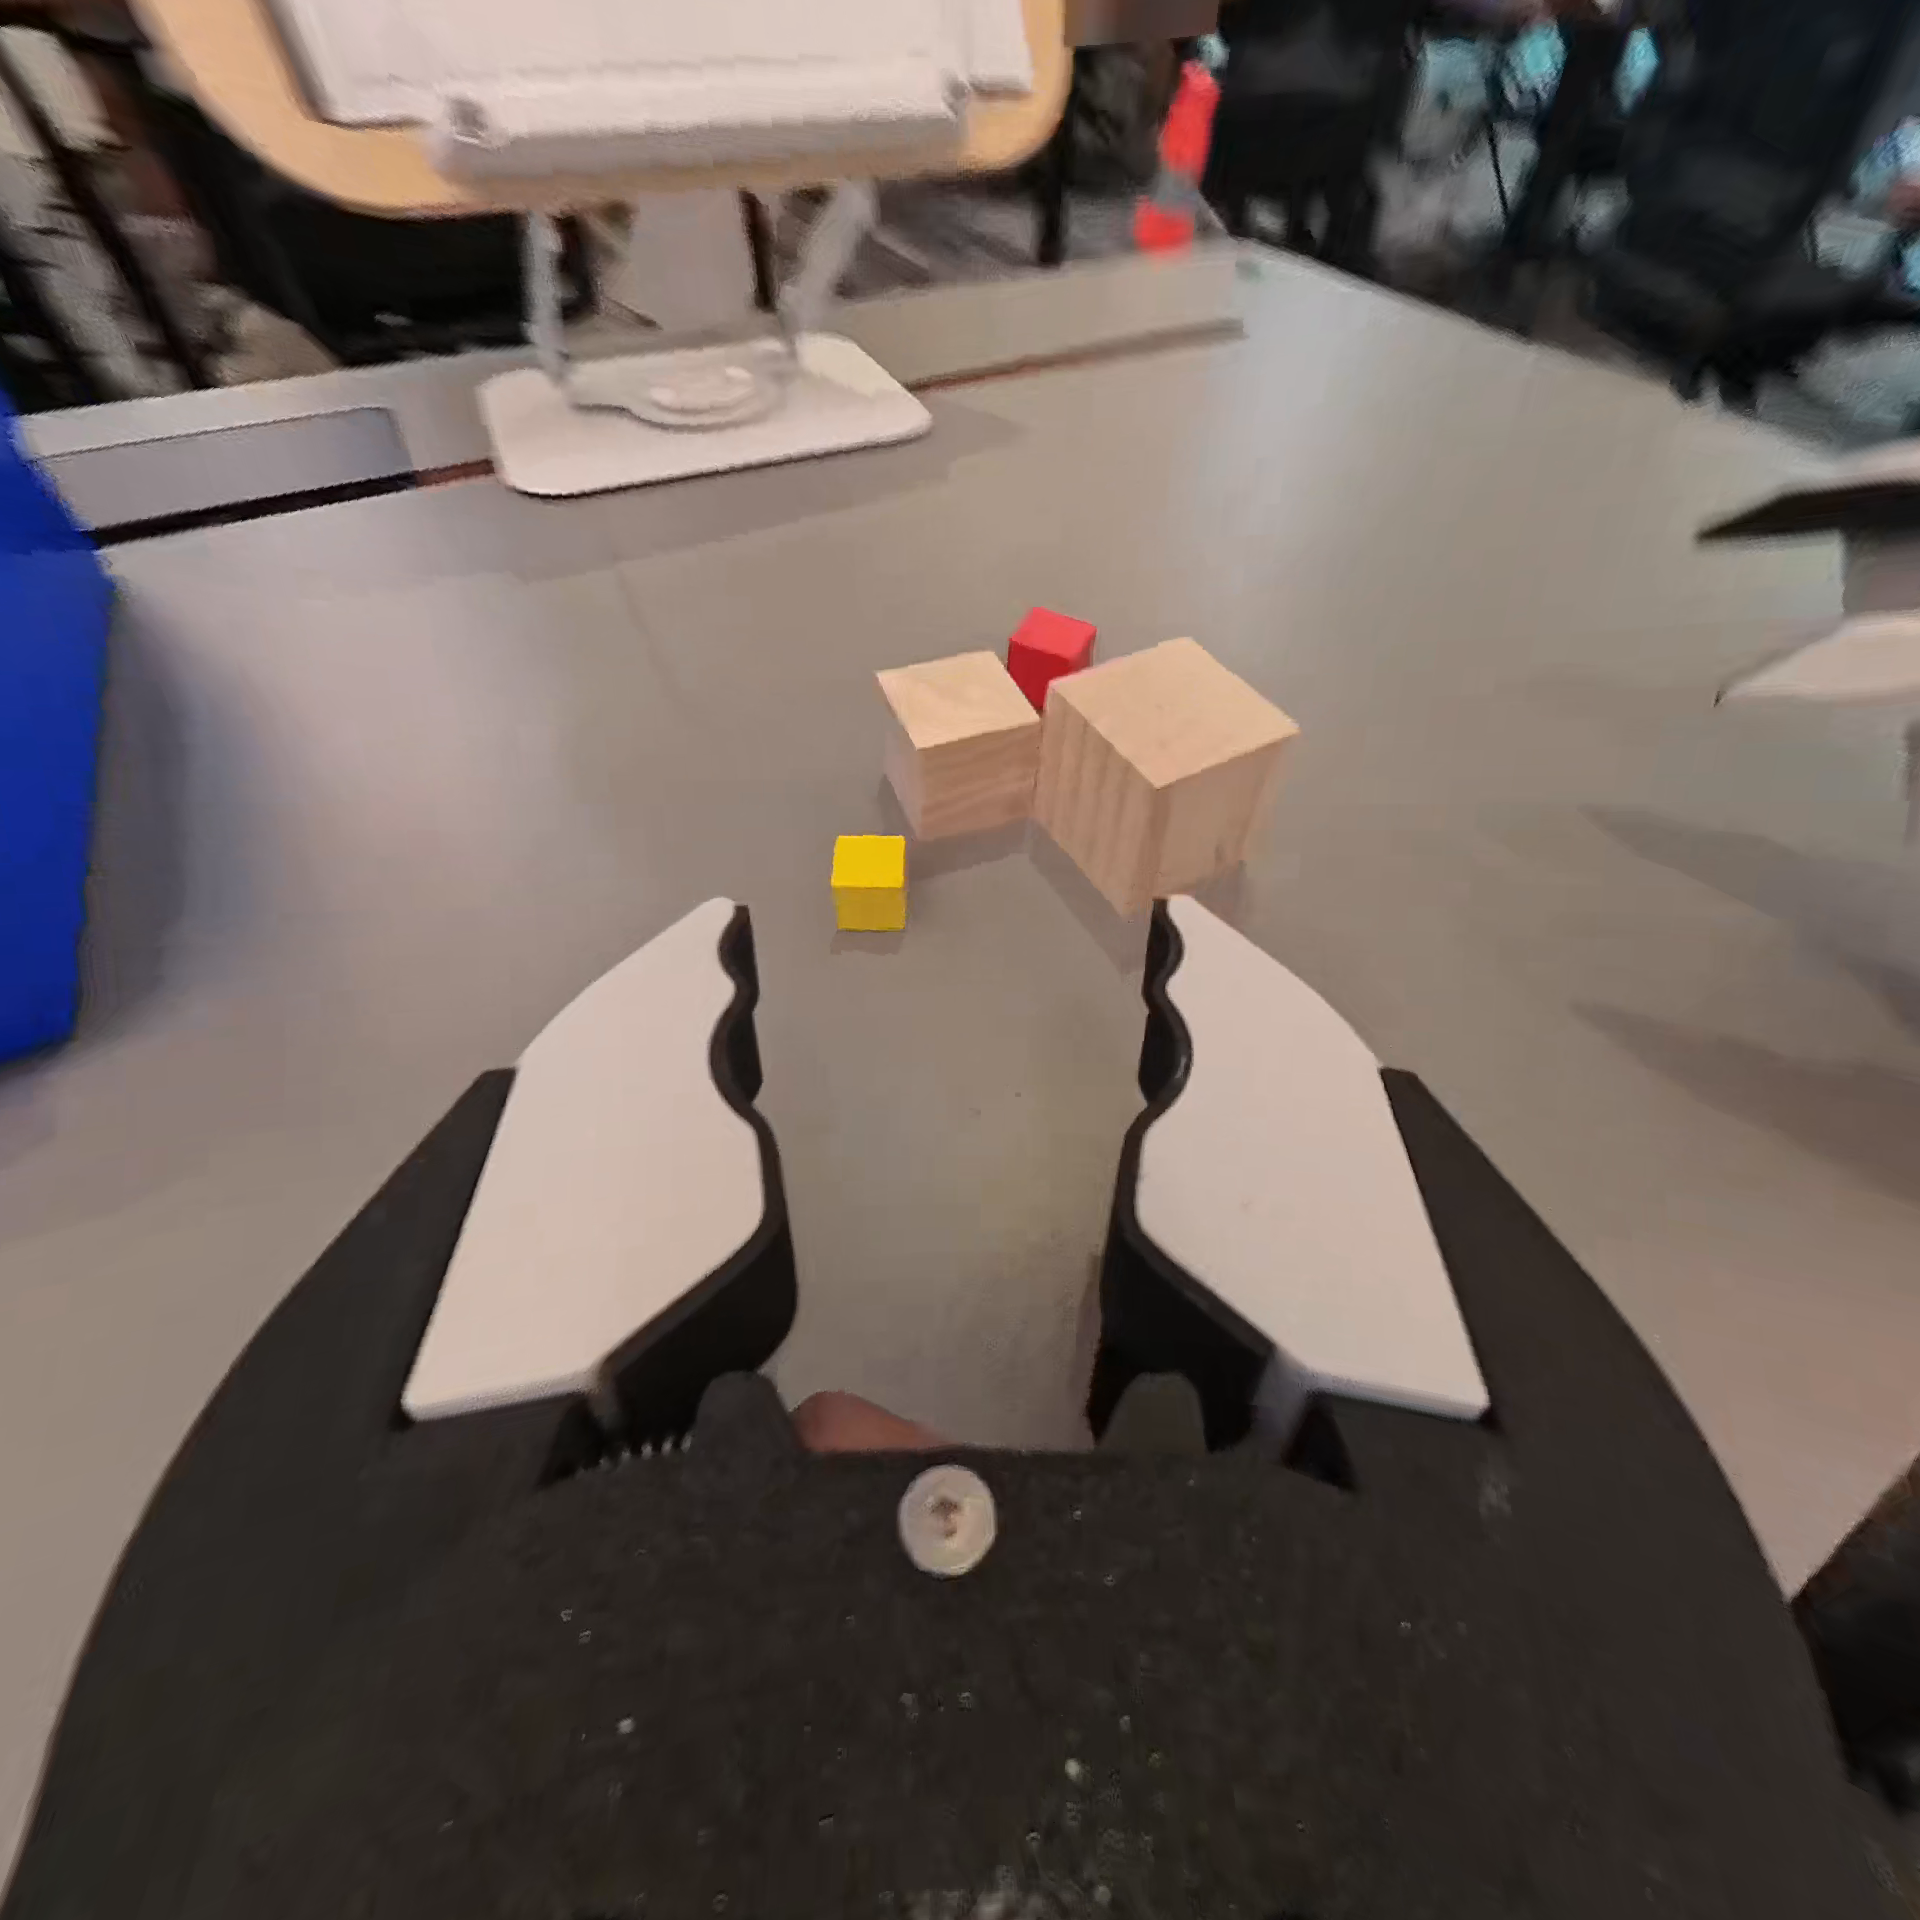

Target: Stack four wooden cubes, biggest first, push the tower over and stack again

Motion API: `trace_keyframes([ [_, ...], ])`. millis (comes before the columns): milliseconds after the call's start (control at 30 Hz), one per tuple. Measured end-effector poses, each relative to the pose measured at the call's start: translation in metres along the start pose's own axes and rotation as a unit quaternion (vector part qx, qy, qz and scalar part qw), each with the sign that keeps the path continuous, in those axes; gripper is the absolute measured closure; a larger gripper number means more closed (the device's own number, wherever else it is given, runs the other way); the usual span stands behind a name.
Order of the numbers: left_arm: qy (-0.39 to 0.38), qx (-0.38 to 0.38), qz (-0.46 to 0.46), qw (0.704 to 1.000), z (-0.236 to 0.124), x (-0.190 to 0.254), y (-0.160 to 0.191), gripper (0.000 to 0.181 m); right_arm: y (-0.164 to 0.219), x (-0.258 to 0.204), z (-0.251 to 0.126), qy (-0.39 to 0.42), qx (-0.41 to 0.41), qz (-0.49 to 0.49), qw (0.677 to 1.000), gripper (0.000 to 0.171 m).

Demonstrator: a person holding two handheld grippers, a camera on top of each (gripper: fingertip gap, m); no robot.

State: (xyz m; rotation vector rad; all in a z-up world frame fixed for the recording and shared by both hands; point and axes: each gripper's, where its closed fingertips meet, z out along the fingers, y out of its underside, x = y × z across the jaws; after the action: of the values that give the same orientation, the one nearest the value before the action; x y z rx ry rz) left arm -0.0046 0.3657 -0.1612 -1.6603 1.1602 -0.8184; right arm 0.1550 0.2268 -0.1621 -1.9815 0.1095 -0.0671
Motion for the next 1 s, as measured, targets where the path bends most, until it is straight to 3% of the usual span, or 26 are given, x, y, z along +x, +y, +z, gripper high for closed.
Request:
trace_keyframes([
  [167, 0.118, -0.105, 0.171, 0.972, 0.038, 0.003, -0.022, 0.113, -0.003, -0.004, -0.003, -0.005, 0.003, -0.012, 1.000, 0.087],
  [300, 0.196, -0.211, 0.348, 0.892, 0.073, 0.009, -0.015, 0.115, -0.007, -0.008, -0.007, -0.015, 0.006, -0.014, 1.000, 0.087],
  [400, 0.217, -0.284, 0.419, 0.835, 0.092, 0.004, -0.004, 0.111, -0.010, -0.009, -0.011, -0.014, 0.006, -0.021, 1.000, 0.087],
  [633, 0.260, -0.362, 0.435, 0.783, 0.122, 0.001, 0.017, 0.115, -0.012, -0.006, -0.015, -0.013, 0.007, -0.021, 1.000, 0.088],
  [767, 0.261, -0.397, 0.426, 0.770, 0.131, -0.009, 0.030, 0.115, -0.012, -0.006, -0.015, -0.014, 0.006, -0.022, 1.000, 0.089],
  [833, 0.286, -0.400, 0.409, 0.769, 0.130, -0.005, 0.033, 0.134, -0.012, -0.006, -0.015, -0.016, 0.006, -0.021, 1.000, 0.089],
  [1000, 0.283, -0.400, 0.425, 0.761, 0.129, -0.008, 0.032, 0.135, -0.009, -0.008, -0.013, -0.020, 0.001, -0.020, 1.000, 0.090],
])
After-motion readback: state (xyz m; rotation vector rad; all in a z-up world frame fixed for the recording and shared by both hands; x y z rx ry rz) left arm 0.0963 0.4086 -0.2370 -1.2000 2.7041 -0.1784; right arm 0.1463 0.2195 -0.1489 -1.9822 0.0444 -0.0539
